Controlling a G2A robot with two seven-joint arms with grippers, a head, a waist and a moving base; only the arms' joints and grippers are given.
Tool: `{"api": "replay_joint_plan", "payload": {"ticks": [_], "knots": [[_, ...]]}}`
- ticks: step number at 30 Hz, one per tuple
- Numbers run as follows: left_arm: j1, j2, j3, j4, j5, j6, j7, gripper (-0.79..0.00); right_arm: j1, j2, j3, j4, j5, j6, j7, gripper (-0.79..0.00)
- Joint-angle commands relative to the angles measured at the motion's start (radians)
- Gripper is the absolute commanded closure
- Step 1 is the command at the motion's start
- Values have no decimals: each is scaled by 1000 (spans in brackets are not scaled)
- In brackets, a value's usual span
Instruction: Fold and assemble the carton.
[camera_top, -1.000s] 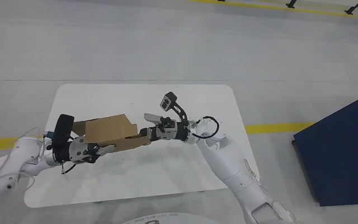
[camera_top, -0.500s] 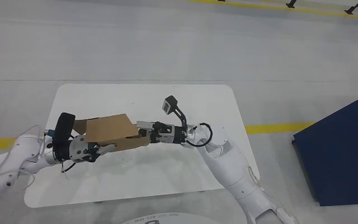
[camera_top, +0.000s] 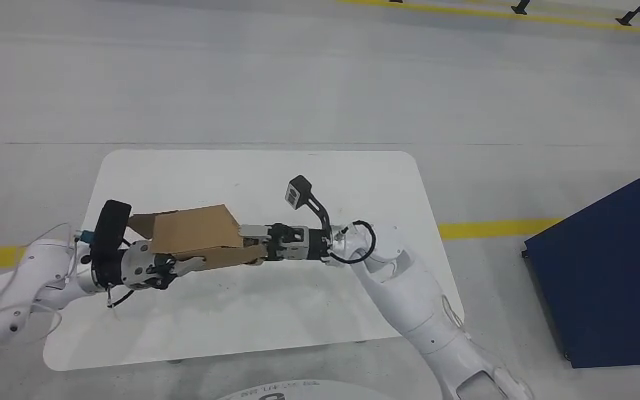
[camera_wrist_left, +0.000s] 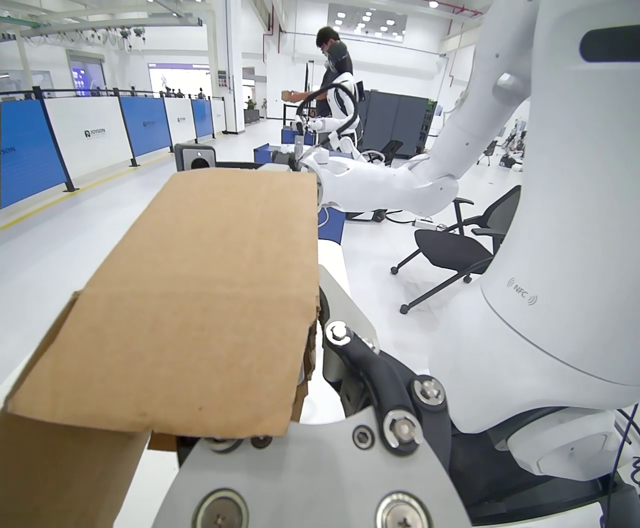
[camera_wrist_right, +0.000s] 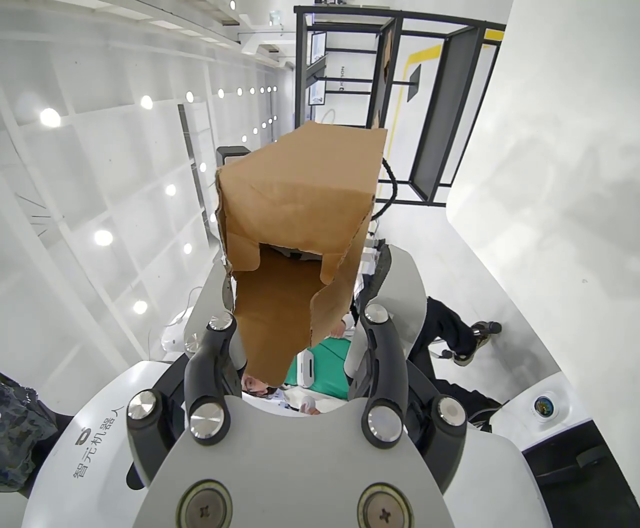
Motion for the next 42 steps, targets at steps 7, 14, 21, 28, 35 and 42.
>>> {"api": "replay_joint_plan", "payload": {"ticks": [7, 14, 21, 28, 35, 42], "knots": [[-8, 6, 13, -3, 12, 0, 22, 0, 41, -5, -66, 30, -3, 30, 24, -566], [-10, 11, 19, -4, 19, 0, 39, 0, 67, -9, -109, 54, -4, 36, 11, -597], [-8, 15, 19, 6, 23, 0, 56, 0, 73, -9, -79, 77, 85, -5, 8, -625], [4, 16, -13, 40, 15, 1, 85, 0, 24, 1, 3, 73, 175, -70, -15, -745], [31, 9, -56, 50, 10, 45, 44, 0, -21, 9, 54, 45, 227, -112, -16, -785], [65, 0, -103, 16, -8, 238, -66, 0, -21, 8, 15, 48, 215, -88, 7, -785]]}}
